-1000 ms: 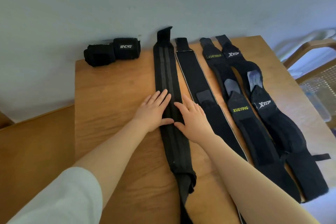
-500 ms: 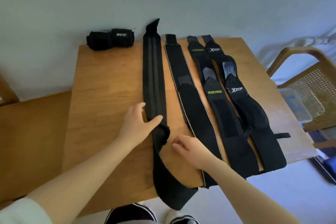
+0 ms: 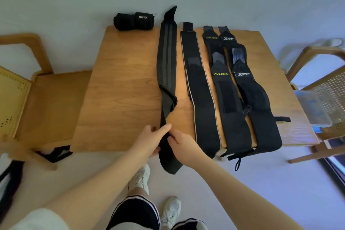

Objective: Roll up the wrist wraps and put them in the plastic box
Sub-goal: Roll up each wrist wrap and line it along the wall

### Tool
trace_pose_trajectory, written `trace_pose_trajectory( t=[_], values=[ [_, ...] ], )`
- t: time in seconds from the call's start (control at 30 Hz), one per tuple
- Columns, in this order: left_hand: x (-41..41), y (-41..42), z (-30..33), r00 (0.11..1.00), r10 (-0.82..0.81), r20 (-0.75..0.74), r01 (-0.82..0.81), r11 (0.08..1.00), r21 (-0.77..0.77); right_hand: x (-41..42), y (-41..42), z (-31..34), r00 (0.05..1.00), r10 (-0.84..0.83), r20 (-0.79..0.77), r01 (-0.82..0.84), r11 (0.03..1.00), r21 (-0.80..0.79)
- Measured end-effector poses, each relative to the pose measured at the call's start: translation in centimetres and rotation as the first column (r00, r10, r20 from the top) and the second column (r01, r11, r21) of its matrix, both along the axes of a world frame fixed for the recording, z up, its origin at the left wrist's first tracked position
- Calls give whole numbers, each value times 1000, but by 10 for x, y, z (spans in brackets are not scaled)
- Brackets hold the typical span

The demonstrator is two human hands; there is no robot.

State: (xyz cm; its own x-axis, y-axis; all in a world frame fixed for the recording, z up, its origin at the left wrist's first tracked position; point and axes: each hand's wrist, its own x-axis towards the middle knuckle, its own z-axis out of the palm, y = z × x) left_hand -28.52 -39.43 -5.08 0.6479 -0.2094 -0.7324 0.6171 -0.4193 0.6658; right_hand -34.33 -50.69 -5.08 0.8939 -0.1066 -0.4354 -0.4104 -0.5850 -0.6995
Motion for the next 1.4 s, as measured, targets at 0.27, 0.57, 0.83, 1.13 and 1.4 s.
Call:
trace_pose_trajectory(
  t=[0.27, 0.57, 0.83, 1.13, 1.4],
  values=[
    [-4, -7, -9, 997, 21, 79, -28, 996, 82, -27, -12, -3, 1000, 4, 8, -4, 1000, 3],
    [-4, 9, -9, 903, 235, -358, -384, 816, -432, -67, -11, -28, 939, -255, -232, 325, 879, 349],
    [-28, 35, -16, 961, -104, -255, 48, 975, -215, -84, 22, -25, 851, -452, -267, 525, 749, 405],
    [-54, 66, -14, 951, -129, -280, 45, 956, -289, -112, 42, -2, 816, -553, -168, 529, 598, 603],
    [-58, 66, -12, 944, -72, -321, -29, 954, -300, -113, 62, 7, 839, -529, 131, 455, 812, 365]
  ],
)
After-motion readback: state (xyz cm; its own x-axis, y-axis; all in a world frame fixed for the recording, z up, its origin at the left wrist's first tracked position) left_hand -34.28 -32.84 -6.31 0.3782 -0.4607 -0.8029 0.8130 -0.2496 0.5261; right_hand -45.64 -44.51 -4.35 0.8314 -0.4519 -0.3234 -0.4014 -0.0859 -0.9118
